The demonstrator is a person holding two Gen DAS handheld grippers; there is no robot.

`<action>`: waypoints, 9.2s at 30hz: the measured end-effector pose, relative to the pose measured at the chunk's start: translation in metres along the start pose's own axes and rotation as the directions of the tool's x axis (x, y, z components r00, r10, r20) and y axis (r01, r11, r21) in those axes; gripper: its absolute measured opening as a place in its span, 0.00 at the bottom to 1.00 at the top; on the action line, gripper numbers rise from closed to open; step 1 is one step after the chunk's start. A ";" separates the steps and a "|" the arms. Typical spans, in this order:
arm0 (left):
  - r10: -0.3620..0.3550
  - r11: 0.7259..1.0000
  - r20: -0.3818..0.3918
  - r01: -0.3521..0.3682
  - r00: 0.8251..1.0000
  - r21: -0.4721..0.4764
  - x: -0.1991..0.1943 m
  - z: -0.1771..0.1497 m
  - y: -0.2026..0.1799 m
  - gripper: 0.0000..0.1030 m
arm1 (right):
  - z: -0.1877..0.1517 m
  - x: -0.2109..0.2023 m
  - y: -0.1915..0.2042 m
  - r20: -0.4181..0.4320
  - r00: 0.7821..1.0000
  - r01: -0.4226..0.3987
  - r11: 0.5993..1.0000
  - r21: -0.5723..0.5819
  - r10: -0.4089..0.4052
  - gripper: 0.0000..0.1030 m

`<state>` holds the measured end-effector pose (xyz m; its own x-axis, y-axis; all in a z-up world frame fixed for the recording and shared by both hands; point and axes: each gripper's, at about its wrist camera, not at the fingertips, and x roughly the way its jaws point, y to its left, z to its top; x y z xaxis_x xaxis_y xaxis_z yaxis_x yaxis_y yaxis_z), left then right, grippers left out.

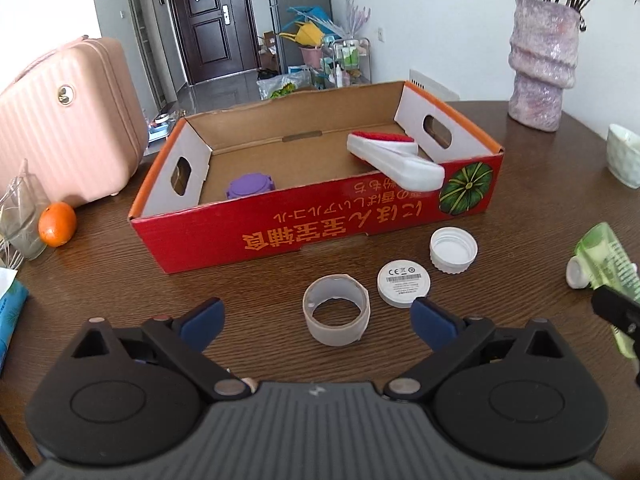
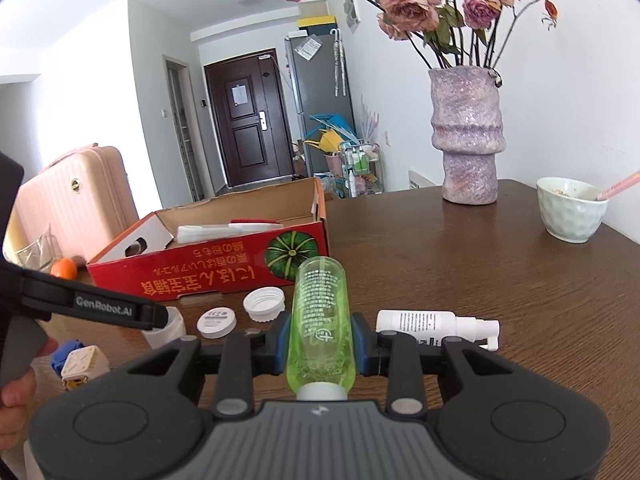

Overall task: Organize rigid objects
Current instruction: 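Carry the green bottle toward the box with right while left approaches the clear ring, then grasp the clear tape ring with left and lift it over the box while right carries the bottle, then lower the ring into the box with left while right lowers the green bottle and opens, then withdraw both open grippers from the box back over the table, then move the right gripper to the white screw cap and grasp it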

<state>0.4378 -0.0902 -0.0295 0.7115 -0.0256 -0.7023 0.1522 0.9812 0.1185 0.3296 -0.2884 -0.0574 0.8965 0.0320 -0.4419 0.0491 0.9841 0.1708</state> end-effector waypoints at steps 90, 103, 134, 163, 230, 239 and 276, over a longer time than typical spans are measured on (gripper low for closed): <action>0.068 0.962 0.293 0.016 0.954 -0.274 -0.104 0.004 0.066 0.41 | 0.053 0.003 0.083 0.140 0.984 -0.107 0.993 -0.042 0.112 0.30; 0.083 0.958 0.292 0.005 0.953 -0.287 -0.069 0.035 0.073 0.41 | 0.079 0.049 0.084 0.140 0.983 -0.112 0.993 -0.033 0.116 0.29; 0.138 0.961 0.215 -0.078 0.967 -0.266 0.036 0.101 0.090 0.41 | 0.126 0.172 0.091 0.054 0.994 -0.088 0.995 -0.055 0.091 0.30; 0.203 0.947 0.119 -0.163 0.972 -0.277 0.067 0.104 0.112 1.00 | 0.133 0.189 0.095 -0.035 0.999 -0.030 0.994 -0.103 0.027 1.00; 0.133 0.966 0.251 -0.069 0.959 -0.247 -0.119 -0.086 0.082 1.00 | -0.008 -0.045 0.064 0.031 0.993 -0.106 0.964 -0.242 0.117 1.00; 0.124 0.965 0.230 -0.063 0.965 -0.253 -0.115 -0.090 0.084 1.00 | -0.013 -0.039 0.063 0.011 0.994 -0.107 0.965 -0.238 0.113 1.00; 0.165 0.919 0.127 -0.106 0.978 -0.379 -0.075 -0.075 0.136 1.00 | 0.021 0.136 0.056 -0.199 0.979 -0.076 0.976 -0.204 0.035 0.38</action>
<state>0.3538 0.0596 -0.0136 0.8083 0.1127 -0.5779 -0.1956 0.9771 -0.0831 0.4632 -0.2325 -0.0895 0.7919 0.1003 -0.6023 -0.1104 0.9937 0.0204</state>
